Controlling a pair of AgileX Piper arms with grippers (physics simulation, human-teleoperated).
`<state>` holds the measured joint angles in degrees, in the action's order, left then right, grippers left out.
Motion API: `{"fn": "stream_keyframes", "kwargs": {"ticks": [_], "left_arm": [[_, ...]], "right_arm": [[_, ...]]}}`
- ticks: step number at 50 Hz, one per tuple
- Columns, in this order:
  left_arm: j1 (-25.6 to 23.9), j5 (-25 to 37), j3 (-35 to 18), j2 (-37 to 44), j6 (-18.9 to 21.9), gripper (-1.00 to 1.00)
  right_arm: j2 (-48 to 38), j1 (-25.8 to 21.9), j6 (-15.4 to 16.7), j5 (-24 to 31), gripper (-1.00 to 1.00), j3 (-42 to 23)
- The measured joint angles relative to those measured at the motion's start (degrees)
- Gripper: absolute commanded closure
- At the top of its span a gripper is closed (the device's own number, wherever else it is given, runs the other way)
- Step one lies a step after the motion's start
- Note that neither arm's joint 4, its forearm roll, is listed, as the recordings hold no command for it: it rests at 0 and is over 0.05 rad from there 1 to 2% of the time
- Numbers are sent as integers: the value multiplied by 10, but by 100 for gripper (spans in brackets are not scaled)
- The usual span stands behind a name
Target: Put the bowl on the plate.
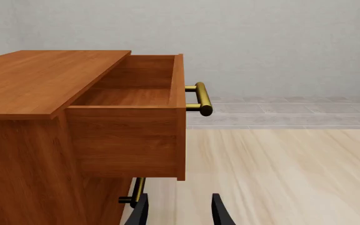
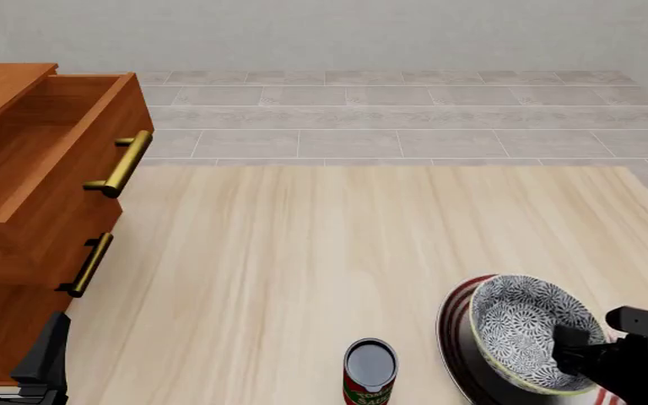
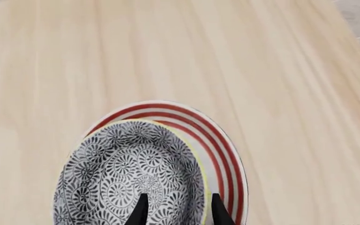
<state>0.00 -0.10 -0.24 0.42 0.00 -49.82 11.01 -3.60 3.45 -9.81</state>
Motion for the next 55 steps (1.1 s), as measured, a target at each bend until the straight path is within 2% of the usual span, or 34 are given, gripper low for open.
{"fn": "stream_keyframes", "kwargs": {"ticks": [17, 55], "left_arm": [[0, 0, 0, 0, 0, -100], [0, 0, 0, 0, 0, -100]], "right_arm": [[39, 12, 17, 50, -100, -29], [132, 9, 57, 191, -100, -158]]}}
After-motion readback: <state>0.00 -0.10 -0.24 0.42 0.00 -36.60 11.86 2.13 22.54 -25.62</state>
